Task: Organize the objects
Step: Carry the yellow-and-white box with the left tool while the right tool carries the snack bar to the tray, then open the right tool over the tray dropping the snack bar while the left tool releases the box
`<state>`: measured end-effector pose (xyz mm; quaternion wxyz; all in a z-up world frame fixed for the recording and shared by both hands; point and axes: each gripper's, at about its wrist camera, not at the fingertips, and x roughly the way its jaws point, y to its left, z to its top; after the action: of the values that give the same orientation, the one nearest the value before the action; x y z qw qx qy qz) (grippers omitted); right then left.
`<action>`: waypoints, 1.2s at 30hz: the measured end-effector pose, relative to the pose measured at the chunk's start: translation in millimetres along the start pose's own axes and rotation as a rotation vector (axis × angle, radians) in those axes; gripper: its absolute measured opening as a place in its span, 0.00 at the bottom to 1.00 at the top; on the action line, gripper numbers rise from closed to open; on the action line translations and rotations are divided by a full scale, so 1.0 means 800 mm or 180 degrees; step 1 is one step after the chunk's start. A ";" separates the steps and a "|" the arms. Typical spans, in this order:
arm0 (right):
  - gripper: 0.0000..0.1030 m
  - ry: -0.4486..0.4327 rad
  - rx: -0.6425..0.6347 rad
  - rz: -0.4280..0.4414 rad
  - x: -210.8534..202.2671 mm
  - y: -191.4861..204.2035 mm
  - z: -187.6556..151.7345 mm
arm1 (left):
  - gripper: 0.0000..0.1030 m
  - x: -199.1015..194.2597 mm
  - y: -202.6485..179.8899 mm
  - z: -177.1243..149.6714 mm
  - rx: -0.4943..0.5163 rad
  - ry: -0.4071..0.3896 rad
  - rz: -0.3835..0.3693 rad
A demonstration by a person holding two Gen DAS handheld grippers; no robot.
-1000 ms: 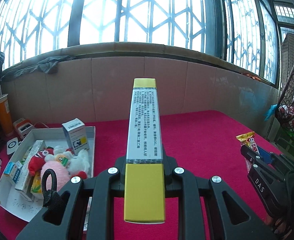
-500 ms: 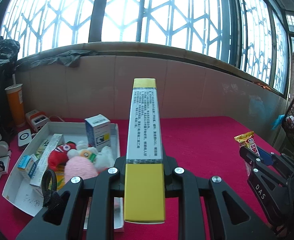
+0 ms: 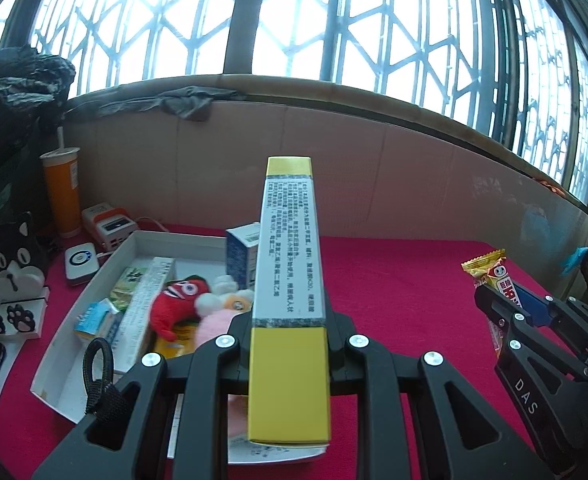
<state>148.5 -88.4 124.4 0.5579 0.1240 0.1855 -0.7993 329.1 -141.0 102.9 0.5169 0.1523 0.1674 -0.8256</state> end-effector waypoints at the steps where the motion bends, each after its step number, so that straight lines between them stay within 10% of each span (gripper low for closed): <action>1: 0.23 -0.0005 -0.0022 0.0023 0.000 0.005 0.002 | 0.20 0.000 0.005 0.001 -0.0015 -0.0002 0.0016; 26: 0.23 -0.0050 -0.0468 0.0634 0.008 0.128 0.052 | 0.20 0.009 0.116 0.024 -0.0158 0.0084 0.0483; 36: 0.23 0.0453 -0.0368 0.1181 0.050 0.177 0.076 | 0.20 0.032 0.167 0.064 -0.0131 0.0243 0.0423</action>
<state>267.8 -192.3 140.9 0.6872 0.1799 0.2440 -0.6602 435.1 -238.5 122.4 0.5668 0.1837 0.1935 -0.7795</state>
